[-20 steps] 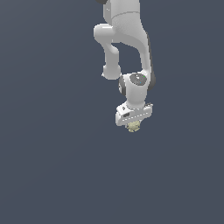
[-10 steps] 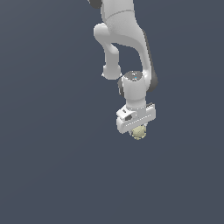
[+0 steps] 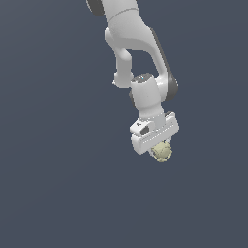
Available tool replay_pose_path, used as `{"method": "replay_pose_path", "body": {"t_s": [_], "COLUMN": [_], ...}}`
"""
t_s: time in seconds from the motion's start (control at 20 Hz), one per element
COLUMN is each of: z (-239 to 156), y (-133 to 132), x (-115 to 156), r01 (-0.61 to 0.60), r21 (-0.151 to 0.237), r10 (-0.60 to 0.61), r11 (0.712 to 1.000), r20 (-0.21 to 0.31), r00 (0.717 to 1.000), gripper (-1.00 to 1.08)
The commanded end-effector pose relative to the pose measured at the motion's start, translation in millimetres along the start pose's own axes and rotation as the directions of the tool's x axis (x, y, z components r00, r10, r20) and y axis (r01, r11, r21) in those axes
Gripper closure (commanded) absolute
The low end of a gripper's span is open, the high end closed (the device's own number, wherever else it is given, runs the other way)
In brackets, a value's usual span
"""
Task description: Pick up the object and move it to a goal position.
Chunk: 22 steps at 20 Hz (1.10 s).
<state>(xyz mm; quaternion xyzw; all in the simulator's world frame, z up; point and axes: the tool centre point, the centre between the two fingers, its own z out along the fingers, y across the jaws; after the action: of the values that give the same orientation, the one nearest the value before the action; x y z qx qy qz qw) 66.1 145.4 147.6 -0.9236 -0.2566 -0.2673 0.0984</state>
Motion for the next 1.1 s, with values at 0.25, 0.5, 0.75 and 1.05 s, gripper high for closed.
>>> {"method": "replay_pose_path", "body": {"t_s": [0.25, 0.5, 0.75, 1.05], "z": [-21, -38, -58, -87], "y": [6, 8, 10, 11], "x": [47, 76, 104, 136], "r01": [0.072, 0.121, 0.173, 0.239], "r21": [0.028, 0.041, 0.049, 0.051], "r10": [-0.067, -0.108, -0.146, -0.189], "r11": [0.997, 0.992, 0.984, 0.97], "r20": [-0.15, -0.248, -0.346, -0.465], "r00": [0.986, 0.963, 0.927, 0.865], "gripper": [1.08, 1.08, 1.08, 1.08]}}
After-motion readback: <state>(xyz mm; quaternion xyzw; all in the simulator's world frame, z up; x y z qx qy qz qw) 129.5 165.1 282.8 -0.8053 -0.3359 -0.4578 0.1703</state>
